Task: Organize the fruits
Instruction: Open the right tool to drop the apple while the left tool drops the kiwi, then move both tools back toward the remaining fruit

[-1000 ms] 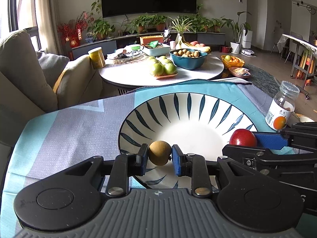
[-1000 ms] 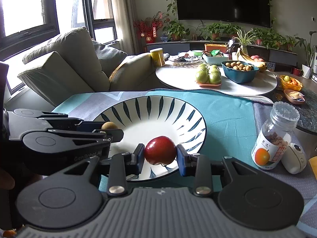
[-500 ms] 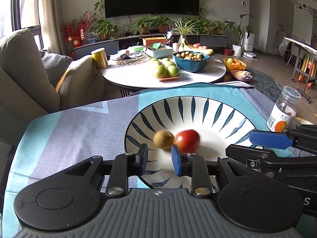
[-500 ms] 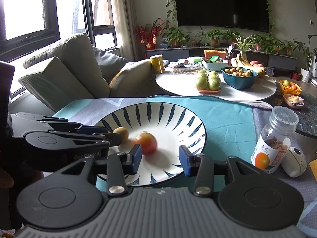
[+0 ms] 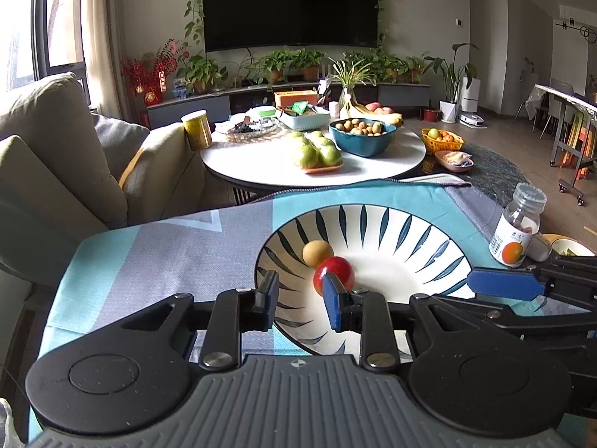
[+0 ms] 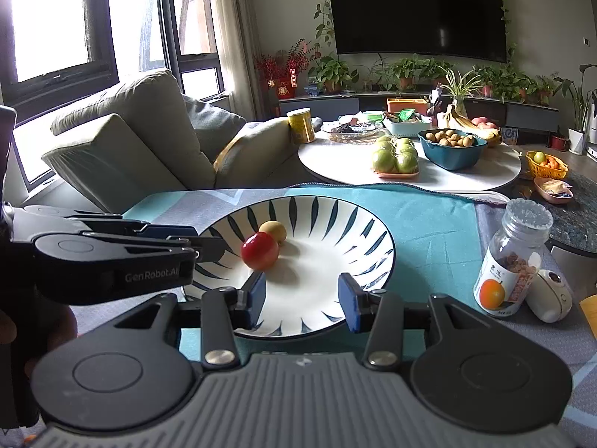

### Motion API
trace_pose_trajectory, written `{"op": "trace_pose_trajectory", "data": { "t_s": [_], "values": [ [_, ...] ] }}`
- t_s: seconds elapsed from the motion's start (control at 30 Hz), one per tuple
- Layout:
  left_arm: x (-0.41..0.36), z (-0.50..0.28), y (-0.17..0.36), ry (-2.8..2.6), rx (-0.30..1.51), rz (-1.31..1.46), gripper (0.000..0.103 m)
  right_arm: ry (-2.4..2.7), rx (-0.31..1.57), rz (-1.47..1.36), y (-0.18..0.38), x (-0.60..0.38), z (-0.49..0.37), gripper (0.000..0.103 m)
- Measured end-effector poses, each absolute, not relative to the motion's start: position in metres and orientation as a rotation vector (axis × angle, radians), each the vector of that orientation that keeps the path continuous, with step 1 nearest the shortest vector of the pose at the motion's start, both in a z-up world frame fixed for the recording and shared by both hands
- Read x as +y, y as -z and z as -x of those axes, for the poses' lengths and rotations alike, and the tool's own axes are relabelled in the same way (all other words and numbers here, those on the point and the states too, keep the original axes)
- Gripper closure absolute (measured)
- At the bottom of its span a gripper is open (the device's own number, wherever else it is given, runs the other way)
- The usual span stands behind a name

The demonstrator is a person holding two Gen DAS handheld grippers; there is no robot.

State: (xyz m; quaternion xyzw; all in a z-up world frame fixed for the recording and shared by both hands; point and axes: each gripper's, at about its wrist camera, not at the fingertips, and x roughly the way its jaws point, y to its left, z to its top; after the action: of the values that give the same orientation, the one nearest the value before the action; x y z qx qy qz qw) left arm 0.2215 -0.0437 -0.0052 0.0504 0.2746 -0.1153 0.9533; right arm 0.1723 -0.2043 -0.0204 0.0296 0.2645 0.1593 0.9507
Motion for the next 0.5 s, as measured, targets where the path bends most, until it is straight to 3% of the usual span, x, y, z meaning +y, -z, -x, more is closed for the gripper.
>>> {"op": "trace_pose_trajectory", "data": {
  "t_s": [0.5],
  "values": [
    [-0.022, -0.145, -0.013, 0.184, 0.479, -0.129, 0.078, -0.321, 0.519, -0.080, 0.005, -0.206, -0.121, 0.024]
  ]
}}
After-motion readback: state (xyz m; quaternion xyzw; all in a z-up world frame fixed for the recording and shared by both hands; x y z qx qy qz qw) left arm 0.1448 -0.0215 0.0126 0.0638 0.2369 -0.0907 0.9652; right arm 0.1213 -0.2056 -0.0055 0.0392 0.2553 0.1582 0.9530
